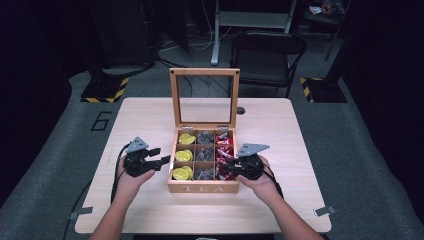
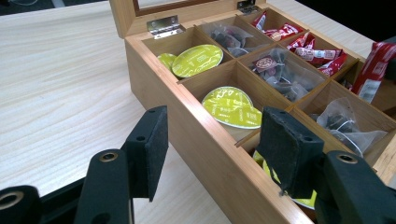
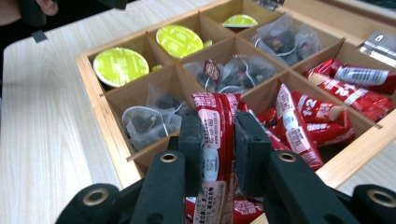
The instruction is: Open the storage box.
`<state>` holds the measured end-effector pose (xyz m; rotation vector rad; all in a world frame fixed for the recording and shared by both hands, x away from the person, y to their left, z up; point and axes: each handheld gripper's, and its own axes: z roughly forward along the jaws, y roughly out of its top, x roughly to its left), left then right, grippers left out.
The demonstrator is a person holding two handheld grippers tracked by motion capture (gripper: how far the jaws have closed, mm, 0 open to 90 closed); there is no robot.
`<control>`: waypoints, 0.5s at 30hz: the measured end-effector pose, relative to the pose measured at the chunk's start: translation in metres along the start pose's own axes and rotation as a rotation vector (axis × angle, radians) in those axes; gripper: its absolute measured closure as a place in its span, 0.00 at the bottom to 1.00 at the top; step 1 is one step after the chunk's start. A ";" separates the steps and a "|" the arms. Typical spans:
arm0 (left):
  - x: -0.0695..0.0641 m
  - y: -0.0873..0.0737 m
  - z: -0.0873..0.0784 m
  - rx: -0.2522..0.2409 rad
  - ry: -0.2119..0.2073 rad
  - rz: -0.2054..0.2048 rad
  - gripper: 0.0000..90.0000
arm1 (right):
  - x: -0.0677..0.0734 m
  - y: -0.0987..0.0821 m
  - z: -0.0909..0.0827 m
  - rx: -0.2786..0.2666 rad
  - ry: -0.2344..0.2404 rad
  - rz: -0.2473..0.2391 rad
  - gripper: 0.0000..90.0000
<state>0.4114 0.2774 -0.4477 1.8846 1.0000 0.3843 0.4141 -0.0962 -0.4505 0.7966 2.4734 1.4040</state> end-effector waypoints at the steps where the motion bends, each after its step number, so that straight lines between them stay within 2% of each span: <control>1: 0.000 0.000 0.000 0.000 0.001 0.001 0.47 | 0.000 0.000 -0.001 -0.004 0.001 0.002 0.83; 13: -0.001 0.000 0.000 0.004 0.005 0.012 0.47 | -0.005 0.004 -0.016 -0.044 -0.034 0.005 0.83; 14: -0.001 0.000 0.000 0.005 0.006 0.013 0.47 | -0.004 0.005 -0.017 -0.046 -0.035 0.016 0.83; 15: -0.001 0.000 0.000 0.005 0.006 0.013 0.47 | -0.005 0.005 -0.018 -0.051 -0.037 0.003 0.83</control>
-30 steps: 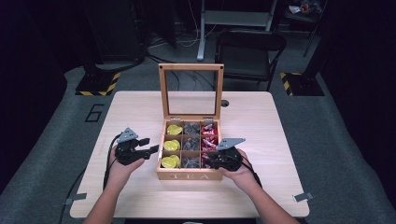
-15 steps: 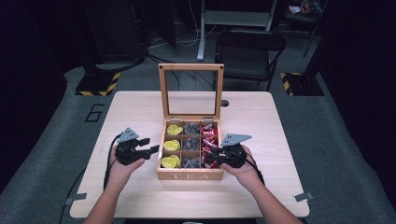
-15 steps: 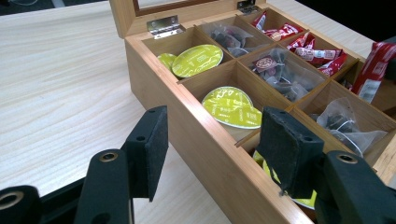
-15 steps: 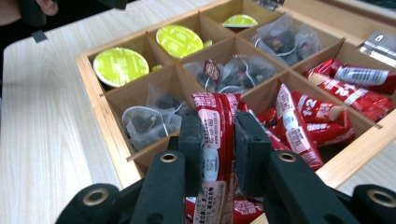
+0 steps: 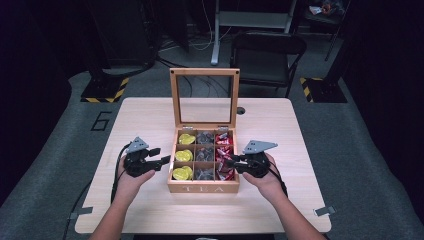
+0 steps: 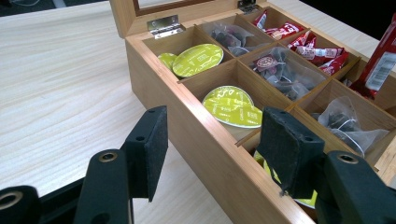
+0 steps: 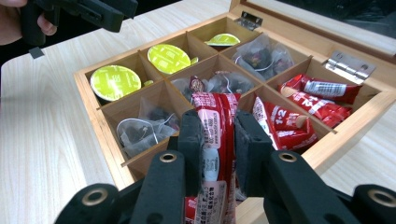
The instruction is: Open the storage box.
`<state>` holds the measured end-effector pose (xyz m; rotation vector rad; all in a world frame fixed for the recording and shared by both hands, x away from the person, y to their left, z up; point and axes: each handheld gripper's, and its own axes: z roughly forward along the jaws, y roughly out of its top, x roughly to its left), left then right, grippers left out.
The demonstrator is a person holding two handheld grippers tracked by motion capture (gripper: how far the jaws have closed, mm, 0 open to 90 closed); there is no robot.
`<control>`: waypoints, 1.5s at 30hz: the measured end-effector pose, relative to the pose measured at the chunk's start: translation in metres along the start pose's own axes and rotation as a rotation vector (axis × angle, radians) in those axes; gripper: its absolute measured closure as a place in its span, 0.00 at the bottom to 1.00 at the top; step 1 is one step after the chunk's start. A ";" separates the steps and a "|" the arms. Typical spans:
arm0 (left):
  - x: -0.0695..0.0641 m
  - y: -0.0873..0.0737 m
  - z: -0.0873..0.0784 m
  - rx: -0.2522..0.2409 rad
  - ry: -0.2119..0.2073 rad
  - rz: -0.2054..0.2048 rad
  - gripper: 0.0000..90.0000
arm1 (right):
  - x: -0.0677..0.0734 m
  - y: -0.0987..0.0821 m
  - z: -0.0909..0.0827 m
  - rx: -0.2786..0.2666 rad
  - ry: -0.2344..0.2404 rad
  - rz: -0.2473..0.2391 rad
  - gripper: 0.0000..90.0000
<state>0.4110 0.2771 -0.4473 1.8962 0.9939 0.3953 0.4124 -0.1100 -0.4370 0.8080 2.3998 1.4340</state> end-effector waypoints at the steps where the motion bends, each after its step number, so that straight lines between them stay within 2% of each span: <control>1: 0.000 0.000 0.000 0.000 0.000 0.000 0.47 | 0.000 0.001 -0.001 -0.001 -0.003 0.007 0.82; 9: 0.001 0.000 -0.001 0.000 0.002 -0.002 0.47 | -0.004 0.005 -0.009 -0.025 -0.017 0.006 0.83; 24: 0.001 -0.001 -0.001 -0.001 0.001 -0.011 0.47 | -0.020 0.008 -0.026 -0.023 -0.064 0.014 0.82; 45: 0.003 -0.001 -0.002 -0.003 0.005 -0.014 0.47 | -0.041 -0.011 -0.051 -0.006 -0.162 0.063 0.82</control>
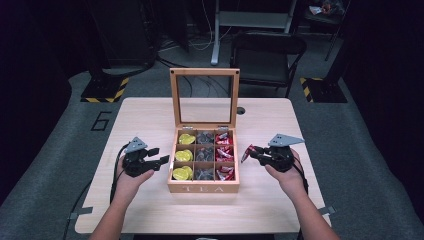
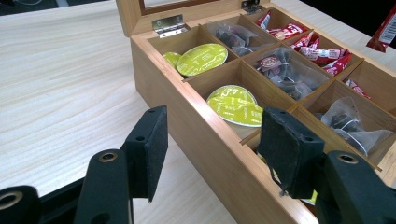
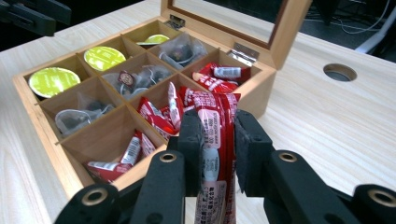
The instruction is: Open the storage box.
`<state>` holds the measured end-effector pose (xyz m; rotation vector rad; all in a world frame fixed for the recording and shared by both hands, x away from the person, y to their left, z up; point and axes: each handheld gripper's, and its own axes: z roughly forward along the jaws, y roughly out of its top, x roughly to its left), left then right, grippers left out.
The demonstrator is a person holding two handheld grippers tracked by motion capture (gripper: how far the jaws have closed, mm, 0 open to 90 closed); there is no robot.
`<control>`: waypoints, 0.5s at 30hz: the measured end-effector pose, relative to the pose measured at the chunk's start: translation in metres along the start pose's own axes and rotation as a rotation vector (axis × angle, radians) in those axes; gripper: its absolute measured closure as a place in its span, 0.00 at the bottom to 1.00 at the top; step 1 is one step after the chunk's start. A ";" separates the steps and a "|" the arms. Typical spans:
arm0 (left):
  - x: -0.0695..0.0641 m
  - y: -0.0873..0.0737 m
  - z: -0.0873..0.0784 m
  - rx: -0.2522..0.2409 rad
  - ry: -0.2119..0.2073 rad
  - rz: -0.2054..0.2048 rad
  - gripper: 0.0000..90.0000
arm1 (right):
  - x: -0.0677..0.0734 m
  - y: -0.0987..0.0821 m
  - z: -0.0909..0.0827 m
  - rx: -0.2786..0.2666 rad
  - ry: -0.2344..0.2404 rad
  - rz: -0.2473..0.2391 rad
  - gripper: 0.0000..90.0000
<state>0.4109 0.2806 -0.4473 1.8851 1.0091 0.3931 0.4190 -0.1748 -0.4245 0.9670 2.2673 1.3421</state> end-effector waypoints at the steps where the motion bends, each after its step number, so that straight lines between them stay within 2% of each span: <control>1: 0.000 0.000 0.000 0.001 -0.001 -0.001 0.47 | -0.001 -0.001 -0.001 0.002 -0.005 0.001 0.82; 12: 0.000 0.000 0.000 -0.001 0.003 -0.006 0.47 | -0.008 -0.016 -0.003 0.021 -0.044 0.003 0.82; 15: 0.001 -0.001 0.000 -0.006 0.007 -0.003 0.47 | -0.009 -0.020 -0.004 0.021 -0.050 0.019 0.82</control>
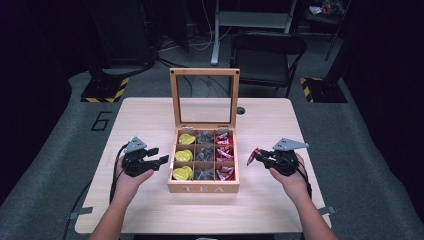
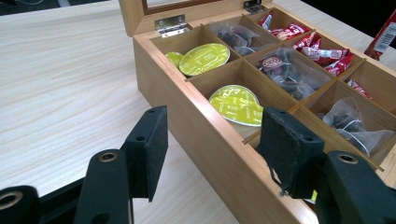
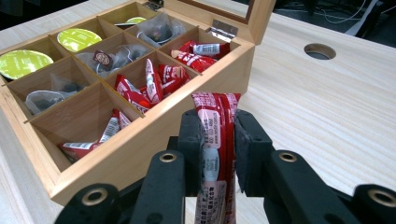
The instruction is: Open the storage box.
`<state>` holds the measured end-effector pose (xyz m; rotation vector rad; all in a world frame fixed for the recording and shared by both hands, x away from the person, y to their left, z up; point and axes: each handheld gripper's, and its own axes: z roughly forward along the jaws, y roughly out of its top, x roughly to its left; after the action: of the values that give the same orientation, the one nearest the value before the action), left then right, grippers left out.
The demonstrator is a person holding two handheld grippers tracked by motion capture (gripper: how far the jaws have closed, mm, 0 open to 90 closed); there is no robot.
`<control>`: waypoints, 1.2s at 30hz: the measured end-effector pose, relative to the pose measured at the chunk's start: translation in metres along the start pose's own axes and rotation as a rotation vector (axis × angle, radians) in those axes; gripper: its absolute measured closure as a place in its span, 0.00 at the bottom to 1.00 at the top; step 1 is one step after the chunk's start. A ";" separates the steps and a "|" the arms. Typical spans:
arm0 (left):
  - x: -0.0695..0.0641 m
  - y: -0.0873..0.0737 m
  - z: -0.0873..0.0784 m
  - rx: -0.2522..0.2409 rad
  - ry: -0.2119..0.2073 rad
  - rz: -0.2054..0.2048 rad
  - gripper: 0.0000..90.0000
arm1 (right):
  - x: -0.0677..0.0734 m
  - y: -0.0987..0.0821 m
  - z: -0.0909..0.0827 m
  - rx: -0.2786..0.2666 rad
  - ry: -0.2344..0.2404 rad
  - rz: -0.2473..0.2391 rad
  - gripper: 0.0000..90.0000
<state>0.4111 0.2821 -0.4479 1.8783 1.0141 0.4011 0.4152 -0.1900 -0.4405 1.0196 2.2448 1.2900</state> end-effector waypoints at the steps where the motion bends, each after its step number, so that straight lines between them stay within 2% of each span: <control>1: 0.000 0.000 0.000 0.000 0.001 -0.005 0.47 | 0.000 -0.001 0.000 -0.002 -0.004 0.008 0.82; 13: 0.001 -0.001 0.000 0.008 0.001 0.000 0.47 | -0.008 -0.016 0.003 0.022 -0.023 0.030 0.82; 18: 0.001 -0.001 -0.001 -0.001 0.005 -0.007 0.47 | -0.009 -0.022 0.005 0.037 -0.026 0.026 0.82; 36: 0.003 -0.002 -0.002 0.008 0.014 -0.002 0.47 | -0.019 -0.039 0.014 0.085 -0.044 0.065 0.82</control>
<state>0.4103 0.2860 -0.4485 1.8840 1.0278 0.4098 0.4208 -0.2084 -0.4814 1.1492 2.2677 1.1942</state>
